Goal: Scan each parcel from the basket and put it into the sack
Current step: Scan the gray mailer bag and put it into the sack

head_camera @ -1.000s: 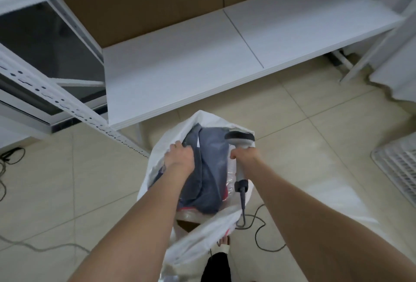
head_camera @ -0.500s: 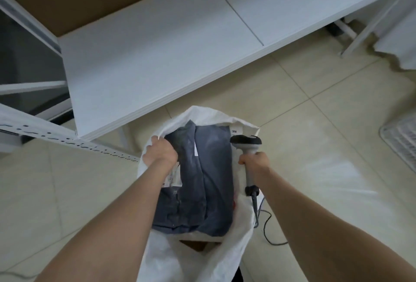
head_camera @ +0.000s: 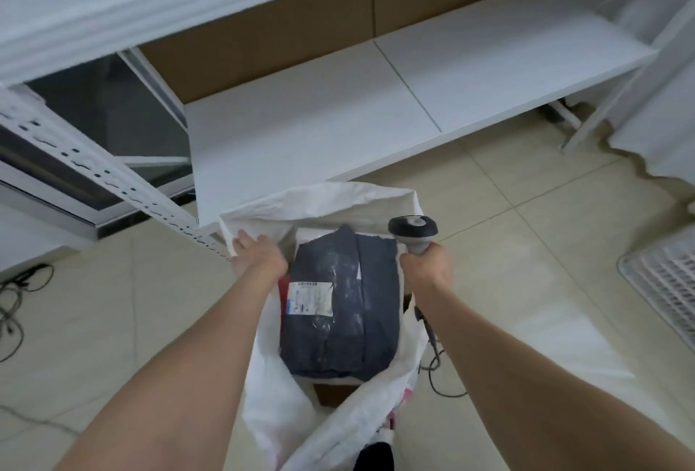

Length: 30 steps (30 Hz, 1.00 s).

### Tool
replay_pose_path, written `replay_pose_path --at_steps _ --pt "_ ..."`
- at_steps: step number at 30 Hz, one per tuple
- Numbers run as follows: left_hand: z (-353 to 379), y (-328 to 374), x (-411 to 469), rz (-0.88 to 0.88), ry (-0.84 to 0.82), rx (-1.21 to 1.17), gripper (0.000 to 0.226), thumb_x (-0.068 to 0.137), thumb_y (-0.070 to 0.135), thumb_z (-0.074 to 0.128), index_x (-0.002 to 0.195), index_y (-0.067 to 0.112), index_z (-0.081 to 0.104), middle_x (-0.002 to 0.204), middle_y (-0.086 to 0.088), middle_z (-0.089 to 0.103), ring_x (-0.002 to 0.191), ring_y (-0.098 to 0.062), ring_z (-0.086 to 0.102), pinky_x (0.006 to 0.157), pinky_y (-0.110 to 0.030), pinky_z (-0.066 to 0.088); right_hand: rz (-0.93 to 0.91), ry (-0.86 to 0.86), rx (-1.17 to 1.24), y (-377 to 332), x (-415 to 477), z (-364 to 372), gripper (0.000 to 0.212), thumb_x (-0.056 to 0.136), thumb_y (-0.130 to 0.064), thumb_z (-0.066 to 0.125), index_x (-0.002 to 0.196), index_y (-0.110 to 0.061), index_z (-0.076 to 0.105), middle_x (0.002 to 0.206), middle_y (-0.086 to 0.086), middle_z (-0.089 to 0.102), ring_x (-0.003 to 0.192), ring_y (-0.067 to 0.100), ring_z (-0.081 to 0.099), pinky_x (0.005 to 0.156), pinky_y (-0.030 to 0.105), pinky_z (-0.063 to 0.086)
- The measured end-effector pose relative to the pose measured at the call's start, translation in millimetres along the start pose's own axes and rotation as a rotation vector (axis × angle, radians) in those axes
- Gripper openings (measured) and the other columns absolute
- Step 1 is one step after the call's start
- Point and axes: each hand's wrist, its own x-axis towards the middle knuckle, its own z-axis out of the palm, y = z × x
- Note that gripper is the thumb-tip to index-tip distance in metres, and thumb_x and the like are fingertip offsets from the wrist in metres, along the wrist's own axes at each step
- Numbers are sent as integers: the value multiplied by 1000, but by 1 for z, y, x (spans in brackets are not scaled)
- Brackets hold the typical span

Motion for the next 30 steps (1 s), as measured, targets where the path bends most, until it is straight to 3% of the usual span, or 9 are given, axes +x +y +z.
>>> replay_pose_path --at_steps 3,5,7,9,12,16,19,26,30 --pt "27 1 -10 323 -33 36 53 88 19 58 139 22 46 144 -9 32 129 -26 41 104 -35 40 8 1 -9 8 -7 11 23 83 -8 56 105 -5 61 72 5 56 56 18 52 49 23 37" --pt "52 2 -20 464 -268 57 55 85 26 62 138 27 47 138 -5 43 123 -25 48 103 -36 42 13 -1 -7 9 -7 22 19 80 -10 57 98 -6 61 68 5 57 57 22 54 52 26 40" --pt "75 -5 -25 386 -449 228 60 78 42 65 134 29 49 130 -4 52 118 -27 49 100 -39 43 18 -18 -12 6 -7 33 7 79 -9 57 85 -8 60 63 5 55 58 24 54 55 28 42" --pt "87 -23 -20 258 -449 413 61 76 50 63 132 30 48 136 -6 47 127 -30 39 103 -42 36 13 -57 19 1 -9 43 6 79 -6 57 77 -11 55 62 4 53 58 22 51 57 29 41" --pt "76 -40 -7 172 -405 442 53 90 34 54 139 23 40 150 -12 27 140 -34 20 109 -46 24 3 -123 101 -8 -17 59 10 82 -3 58 81 -12 55 64 1 53 56 16 50 53 23 38" --pt "75 -33 16 249 -427 369 48 87 39 50 131 20 48 135 -9 43 128 -29 37 105 -41 36 -4 -122 102 -13 -20 76 6 83 -5 59 84 -11 57 66 0 54 56 14 49 52 24 38" --pt "128 -24 43 336 -463 354 50 80 41 45 126 22 55 125 -5 52 118 -29 42 103 -41 37 34 -31 12 -3 -12 68 15 84 -6 58 98 -10 59 68 0 54 58 15 51 48 23 35" --pt "102 -18 3 292 -478 353 56 88 28 53 140 15 39 146 -11 30 138 -32 20 110 -42 30 88 -25 -99 2 -2 49 5 86 -7 59 90 -6 56 65 4 52 55 17 47 48 25 35" --pt "98 -15 9 300 -455 316 51 82 31 52 131 18 48 136 -8 43 131 -31 28 108 -42 31 99 -6 -141 3 -4 47 28 85 -17 60 107 0 62 114 17 62 92 32 61 66 34 46"
